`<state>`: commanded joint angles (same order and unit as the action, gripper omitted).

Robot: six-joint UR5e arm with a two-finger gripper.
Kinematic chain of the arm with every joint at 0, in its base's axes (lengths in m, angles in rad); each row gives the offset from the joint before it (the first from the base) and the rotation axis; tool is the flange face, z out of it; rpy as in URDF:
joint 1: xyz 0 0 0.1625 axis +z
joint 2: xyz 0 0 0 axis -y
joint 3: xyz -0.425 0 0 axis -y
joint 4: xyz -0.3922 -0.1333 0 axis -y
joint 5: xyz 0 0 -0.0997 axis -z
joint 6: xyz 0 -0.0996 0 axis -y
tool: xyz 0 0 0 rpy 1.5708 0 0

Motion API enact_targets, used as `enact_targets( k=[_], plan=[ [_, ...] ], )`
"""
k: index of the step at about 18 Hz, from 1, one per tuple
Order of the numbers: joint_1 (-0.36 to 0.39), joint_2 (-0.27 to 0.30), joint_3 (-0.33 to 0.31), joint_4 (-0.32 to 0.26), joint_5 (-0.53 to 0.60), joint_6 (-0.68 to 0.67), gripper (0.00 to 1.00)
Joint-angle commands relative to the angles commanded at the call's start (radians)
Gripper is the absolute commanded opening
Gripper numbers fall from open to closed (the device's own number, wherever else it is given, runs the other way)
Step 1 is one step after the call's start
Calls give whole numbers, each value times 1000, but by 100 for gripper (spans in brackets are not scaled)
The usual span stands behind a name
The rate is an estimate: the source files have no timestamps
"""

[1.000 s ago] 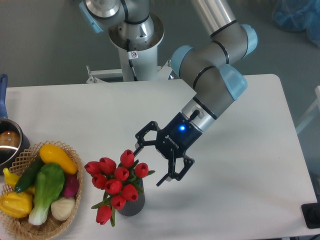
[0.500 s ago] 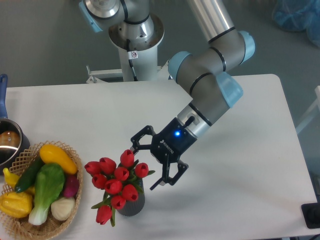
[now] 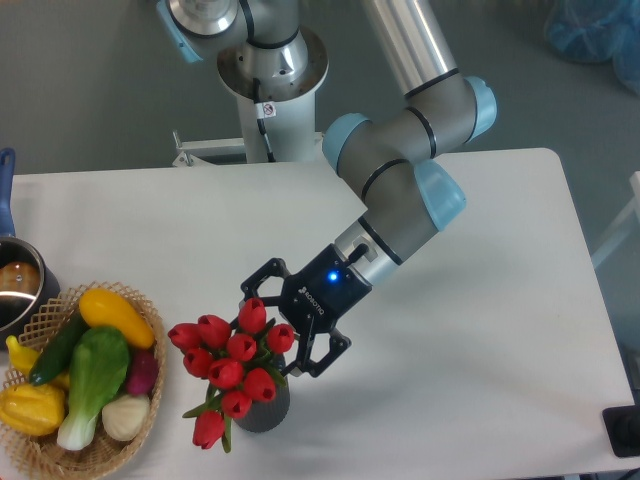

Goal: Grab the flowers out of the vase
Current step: 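Lower the open gripper around the tulip stems above the vase rim, then close the gripper on the tulip stems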

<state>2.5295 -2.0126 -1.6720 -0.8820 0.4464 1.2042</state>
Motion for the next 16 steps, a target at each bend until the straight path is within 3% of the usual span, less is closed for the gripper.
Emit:
enact_targets(
  k=[6, 11, 16],
  plan=[
    [5, 6, -6, 0, -31, 2, 62],
    [6, 8, -14, 0, -31, 0, 18],
    [12, 11, -14, -2, -32, -2, 11]
  ],
)
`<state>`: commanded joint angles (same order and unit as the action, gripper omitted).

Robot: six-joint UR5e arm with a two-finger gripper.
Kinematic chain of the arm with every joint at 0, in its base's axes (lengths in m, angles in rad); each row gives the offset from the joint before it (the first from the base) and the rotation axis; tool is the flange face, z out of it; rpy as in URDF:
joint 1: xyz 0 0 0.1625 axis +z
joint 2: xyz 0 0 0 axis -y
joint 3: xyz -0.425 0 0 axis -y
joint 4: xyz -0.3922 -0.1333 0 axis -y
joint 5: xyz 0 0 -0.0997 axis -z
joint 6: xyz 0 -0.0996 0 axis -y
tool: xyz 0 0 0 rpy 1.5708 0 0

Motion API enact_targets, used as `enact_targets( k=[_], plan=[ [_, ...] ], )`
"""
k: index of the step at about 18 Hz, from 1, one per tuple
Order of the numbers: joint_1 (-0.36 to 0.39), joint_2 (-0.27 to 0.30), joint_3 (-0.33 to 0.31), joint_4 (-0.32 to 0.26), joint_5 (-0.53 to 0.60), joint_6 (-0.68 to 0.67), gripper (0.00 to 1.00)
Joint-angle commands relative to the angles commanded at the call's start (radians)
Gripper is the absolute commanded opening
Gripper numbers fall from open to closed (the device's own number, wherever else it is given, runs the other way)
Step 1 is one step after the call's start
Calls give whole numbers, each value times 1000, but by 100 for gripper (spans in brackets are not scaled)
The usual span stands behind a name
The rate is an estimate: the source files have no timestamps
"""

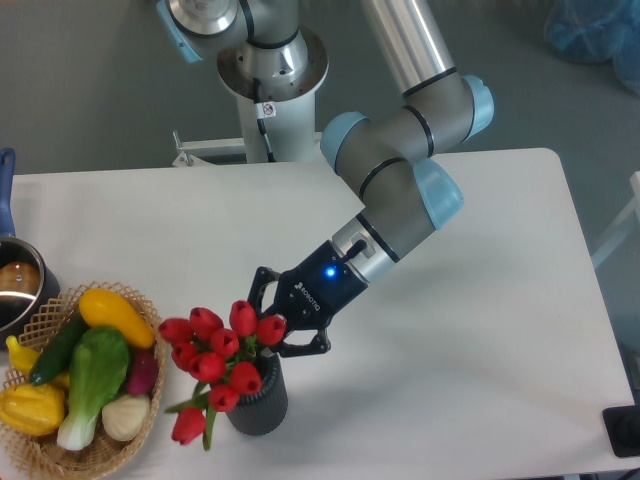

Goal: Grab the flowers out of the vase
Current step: 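Close the gripper on the tulip stems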

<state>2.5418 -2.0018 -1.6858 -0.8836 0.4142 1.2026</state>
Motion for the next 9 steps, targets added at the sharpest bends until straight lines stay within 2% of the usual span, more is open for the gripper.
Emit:
enact_targets(
  k=[9],
  plan=[
    [26, 31, 12, 0, -44, -83, 11]
  ],
)
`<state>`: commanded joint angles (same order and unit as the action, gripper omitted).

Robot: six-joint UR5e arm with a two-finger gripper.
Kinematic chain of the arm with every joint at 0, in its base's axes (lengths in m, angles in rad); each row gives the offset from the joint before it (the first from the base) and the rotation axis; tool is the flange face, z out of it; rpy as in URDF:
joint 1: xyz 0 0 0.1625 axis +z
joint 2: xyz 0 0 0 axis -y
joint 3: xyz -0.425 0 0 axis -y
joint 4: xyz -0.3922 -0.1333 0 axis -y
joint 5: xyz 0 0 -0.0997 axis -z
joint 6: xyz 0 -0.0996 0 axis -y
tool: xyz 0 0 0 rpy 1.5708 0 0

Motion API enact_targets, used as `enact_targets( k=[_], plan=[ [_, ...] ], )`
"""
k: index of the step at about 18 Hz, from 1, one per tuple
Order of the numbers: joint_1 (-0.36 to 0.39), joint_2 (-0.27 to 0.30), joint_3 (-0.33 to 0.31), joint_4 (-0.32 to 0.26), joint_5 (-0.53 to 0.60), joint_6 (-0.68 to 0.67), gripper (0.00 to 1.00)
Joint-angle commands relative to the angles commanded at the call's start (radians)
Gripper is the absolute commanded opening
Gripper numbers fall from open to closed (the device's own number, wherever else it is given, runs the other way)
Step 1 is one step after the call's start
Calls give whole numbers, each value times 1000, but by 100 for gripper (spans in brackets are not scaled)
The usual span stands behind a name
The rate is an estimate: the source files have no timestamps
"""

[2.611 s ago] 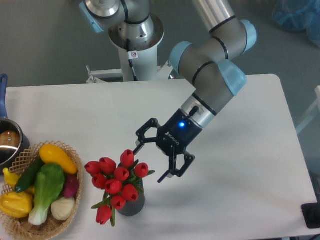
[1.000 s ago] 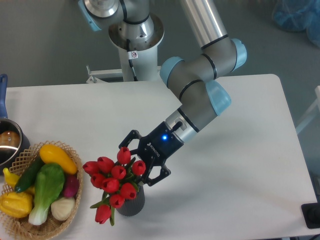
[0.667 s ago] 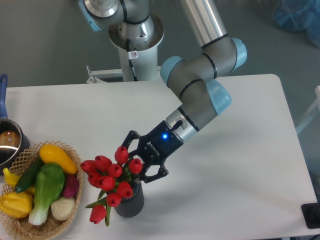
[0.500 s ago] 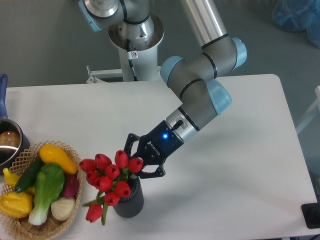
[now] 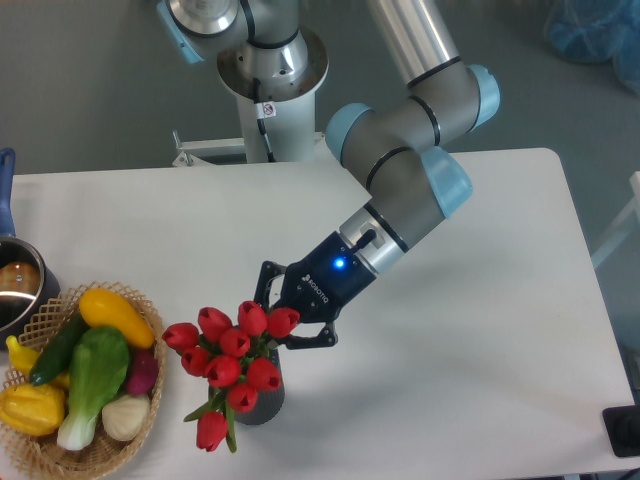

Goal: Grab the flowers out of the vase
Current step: 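Close the gripper on the tulip stems, then lift the tulip bouquet up out of the black vase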

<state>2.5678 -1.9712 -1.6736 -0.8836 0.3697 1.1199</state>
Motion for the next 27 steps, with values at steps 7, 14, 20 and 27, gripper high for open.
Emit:
enact_targets(
  k=[7, 14, 20, 27],
  plan=[
    [31, 48, 0, 0, -93, -61, 11],
    [28, 95, 18, 0, -152, -111, 11],
    [49, 95, 43, 0, -183, -112, 11],
    [78, 97, 58, 0, -186, -114, 11]
  ],
)
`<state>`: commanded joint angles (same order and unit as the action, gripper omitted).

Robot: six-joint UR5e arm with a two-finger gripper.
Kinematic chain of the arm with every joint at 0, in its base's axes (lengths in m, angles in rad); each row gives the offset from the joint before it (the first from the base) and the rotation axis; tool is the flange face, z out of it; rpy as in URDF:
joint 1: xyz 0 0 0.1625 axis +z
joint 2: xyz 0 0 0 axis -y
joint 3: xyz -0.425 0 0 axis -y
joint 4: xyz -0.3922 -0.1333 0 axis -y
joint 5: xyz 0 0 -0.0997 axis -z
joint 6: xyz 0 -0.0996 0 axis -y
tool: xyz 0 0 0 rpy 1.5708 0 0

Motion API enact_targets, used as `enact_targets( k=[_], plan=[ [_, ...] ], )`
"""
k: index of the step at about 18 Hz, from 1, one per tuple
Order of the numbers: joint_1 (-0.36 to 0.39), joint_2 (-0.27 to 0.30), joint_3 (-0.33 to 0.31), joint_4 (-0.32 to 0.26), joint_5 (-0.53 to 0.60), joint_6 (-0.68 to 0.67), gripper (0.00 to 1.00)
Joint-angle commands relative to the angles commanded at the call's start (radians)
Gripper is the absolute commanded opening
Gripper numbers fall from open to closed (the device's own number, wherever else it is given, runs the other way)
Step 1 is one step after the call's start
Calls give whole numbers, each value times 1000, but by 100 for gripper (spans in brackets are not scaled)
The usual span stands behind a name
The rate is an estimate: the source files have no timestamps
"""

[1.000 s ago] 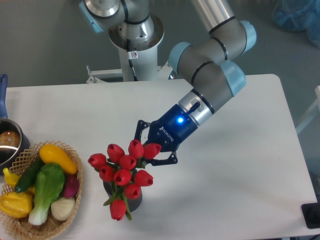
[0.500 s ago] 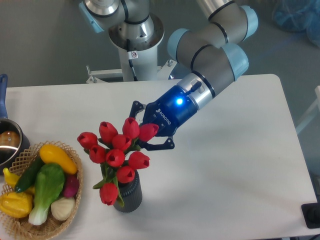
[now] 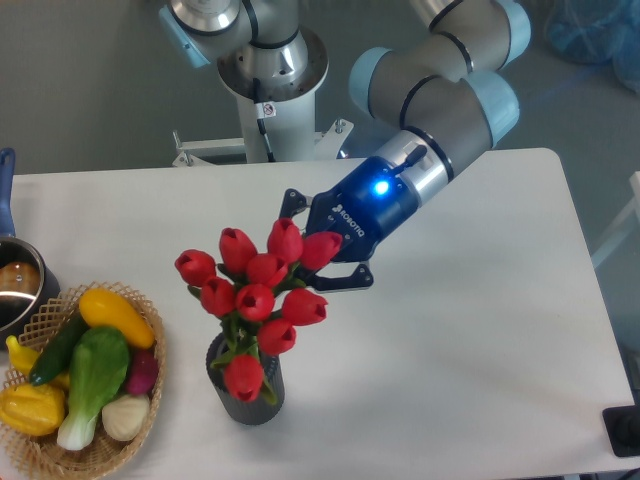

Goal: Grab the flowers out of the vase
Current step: 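Lift the tulip bouquet up out of the black vase, then carry the held tulips away from the vase and lower them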

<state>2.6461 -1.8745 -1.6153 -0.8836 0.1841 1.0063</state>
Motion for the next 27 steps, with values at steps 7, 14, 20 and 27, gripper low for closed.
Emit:
enact_targets(
  k=[7, 14, 20, 27],
  plan=[
    [-5, -5, 38, 0, -34, 0, 11],
    [1, -2, 38, 0, -57, -26, 11],
    [44, 23, 38, 0, -81, -43, 11],
    [118, 35, 84, 3, -66, -2, 11]
  ],
)
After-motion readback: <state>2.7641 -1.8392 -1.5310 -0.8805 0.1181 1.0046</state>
